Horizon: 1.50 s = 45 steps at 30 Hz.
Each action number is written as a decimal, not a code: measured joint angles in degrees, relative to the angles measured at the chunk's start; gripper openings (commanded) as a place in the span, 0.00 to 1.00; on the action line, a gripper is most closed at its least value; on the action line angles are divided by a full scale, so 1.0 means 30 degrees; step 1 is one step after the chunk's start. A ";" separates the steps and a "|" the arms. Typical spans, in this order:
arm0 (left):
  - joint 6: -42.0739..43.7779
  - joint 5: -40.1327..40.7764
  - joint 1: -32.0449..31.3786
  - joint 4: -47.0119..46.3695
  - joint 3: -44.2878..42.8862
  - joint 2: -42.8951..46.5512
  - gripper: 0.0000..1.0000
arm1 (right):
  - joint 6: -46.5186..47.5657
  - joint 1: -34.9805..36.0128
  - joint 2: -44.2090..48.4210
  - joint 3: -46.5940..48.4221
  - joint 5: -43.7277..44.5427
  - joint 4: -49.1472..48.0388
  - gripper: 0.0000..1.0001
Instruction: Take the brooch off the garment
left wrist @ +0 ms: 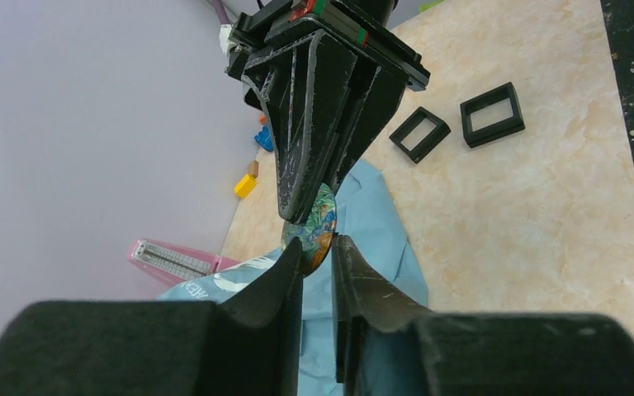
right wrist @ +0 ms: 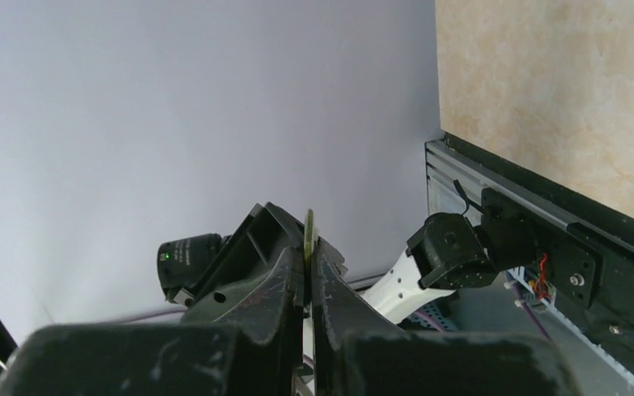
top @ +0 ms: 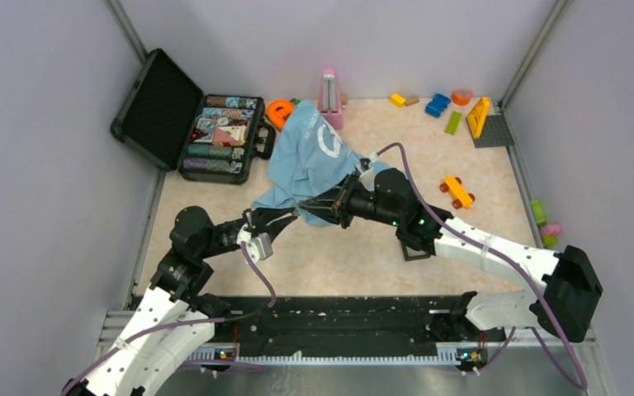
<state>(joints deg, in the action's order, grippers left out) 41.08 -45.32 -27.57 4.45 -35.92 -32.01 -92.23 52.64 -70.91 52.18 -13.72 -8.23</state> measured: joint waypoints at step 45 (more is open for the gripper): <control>-0.8087 -0.0095 -0.0087 -0.5413 0.1443 0.0838 0.70 | 0.9719 0.0044 -0.2149 -0.1530 -0.4619 -1.0717 0.00</control>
<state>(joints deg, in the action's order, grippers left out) 16.82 -45.60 -27.83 -11.79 -31.59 -29.50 -63.07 52.77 -77.36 47.59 -27.57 -40.38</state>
